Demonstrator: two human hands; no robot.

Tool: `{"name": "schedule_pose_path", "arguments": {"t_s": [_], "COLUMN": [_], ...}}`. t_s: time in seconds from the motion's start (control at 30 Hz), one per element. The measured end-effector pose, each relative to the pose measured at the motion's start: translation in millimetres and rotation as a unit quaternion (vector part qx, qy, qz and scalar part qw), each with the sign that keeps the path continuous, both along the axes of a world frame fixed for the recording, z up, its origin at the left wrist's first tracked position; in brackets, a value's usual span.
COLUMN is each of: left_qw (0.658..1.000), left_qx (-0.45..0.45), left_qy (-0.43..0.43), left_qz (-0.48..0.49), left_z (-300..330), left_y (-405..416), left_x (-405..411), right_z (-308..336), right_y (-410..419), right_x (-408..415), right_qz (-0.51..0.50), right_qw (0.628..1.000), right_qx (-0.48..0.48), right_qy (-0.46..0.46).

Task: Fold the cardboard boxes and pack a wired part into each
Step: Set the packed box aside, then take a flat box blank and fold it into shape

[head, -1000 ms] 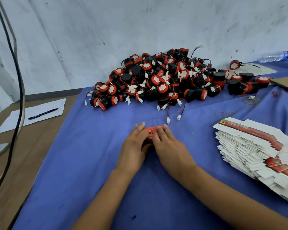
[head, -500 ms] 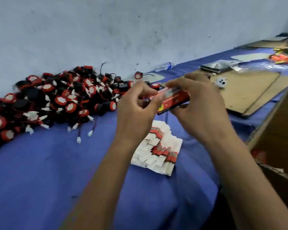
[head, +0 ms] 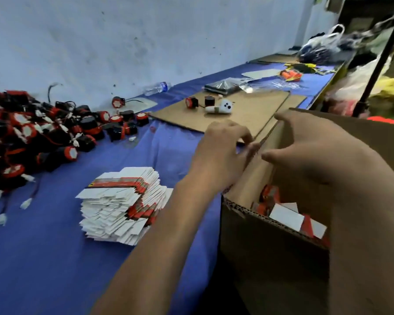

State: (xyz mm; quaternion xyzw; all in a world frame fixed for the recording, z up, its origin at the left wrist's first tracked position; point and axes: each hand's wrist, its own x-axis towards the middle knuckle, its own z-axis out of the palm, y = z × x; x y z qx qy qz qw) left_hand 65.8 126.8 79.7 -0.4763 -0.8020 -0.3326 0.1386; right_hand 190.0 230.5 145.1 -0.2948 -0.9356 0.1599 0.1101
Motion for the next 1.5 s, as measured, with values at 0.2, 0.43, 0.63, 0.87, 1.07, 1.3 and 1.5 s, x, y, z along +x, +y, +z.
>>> {"name": "schedule_pose_path", "arguments": {"t_s": [0.2, 0.43, 0.63, 0.87, 1.07, 1.3, 1.5], "left_qw": [0.914, 0.79, 0.764, 0.801, 0.701, 0.68, 0.65], "left_qx": [0.027, 0.05, 0.292, 0.382, 0.538, 0.537, 0.528], "left_qy": [-0.151, -0.348, -0.357, -0.264, -0.318, -0.459, -0.527], "left_qz": [0.376, 0.501, 0.451, 0.378, 0.343, 0.194, 0.146], "left_z": [-62.7, -108.3, -101.9, -82.9, -79.2, -112.4, -127.0], "left_y": [-144.8, -239.1, -235.6, -258.1, -322.1, -429.1, -479.6], "left_x": [-72.4, -131.6, -148.7, -129.8, -94.6, -32.9, -21.2], "right_z": [-38.5, -122.6, -149.8, -125.4, -108.5, -139.0, -178.1], "right_y": [-105.8, -172.9, -177.7, -197.3, -271.3, -378.6, -421.7], "right_x": [-89.7, -209.0, -234.1, -237.4, -233.5, -213.2, -200.2], "right_qz": [0.198, 0.31, 0.323, 0.327, 0.367, 0.487, 0.447], "right_qw": [0.978, 0.943, 0.94, 0.944, 0.919, 0.753, 0.673], "right_qx": [-0.041, -0.037, -0.045, -0.049, -0.083, -0.435, -0.588], "right_qy": [0.05, -0.117, -0.095, -0.005, 0.118, 0.087, 0.043]}}
